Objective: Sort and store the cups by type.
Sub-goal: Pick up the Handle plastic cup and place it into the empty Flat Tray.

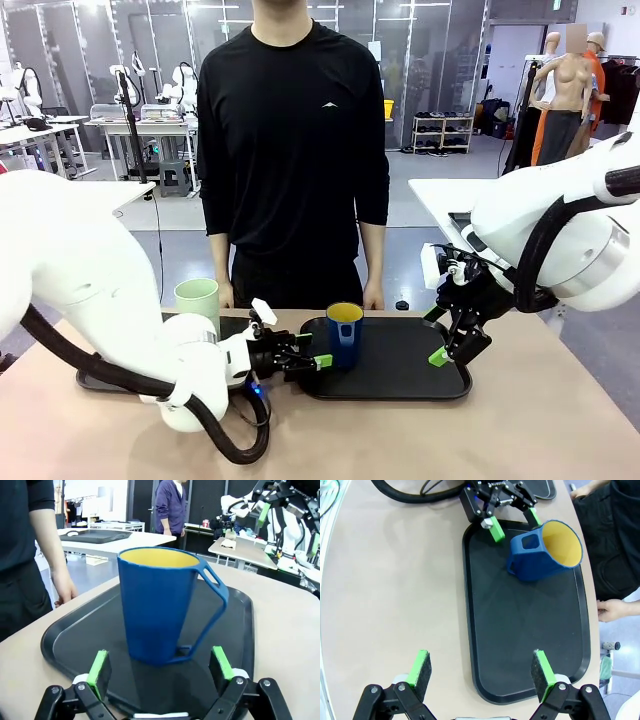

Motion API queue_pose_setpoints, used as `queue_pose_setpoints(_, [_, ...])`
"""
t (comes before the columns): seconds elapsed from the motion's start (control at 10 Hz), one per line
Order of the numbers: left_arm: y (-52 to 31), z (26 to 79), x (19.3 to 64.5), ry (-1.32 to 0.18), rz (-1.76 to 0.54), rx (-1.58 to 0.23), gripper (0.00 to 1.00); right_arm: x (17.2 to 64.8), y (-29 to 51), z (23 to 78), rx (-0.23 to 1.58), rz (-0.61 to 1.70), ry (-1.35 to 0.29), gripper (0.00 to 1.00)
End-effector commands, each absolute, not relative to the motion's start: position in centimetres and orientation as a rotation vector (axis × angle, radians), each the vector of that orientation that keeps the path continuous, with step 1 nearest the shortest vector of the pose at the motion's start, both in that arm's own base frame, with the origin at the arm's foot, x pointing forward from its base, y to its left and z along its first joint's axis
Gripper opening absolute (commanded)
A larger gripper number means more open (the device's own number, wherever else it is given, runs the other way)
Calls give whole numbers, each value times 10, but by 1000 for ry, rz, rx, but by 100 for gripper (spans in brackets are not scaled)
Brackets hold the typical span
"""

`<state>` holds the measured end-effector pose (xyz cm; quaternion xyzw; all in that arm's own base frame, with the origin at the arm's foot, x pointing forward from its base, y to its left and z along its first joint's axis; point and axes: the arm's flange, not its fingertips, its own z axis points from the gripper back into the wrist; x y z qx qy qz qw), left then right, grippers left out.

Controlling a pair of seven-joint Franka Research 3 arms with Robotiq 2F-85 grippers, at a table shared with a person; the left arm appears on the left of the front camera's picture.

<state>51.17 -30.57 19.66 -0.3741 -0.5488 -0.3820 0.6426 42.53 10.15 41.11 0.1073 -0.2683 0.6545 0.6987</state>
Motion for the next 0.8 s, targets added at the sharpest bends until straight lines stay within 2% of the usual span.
queue_pose_setpoints(0.0, [-317,153,435,-1313,-869,-779,100,425,101,411,225,1454,-593,100])
queue_pose_setpoints(0.5, [-277,207,382,-1394,-998,-837,100,425,101,411,225,1454,-593,100])
queue_pose_setpoints(0.6, [-268,213,369,-1263,-1026,-889,100,425,101,411,225,1454,-593,100])
queue_pose_setpoints(0.7, [-253,222,365,-1291,-1021,-858,100,425,101,411,225,1454,-593,100])
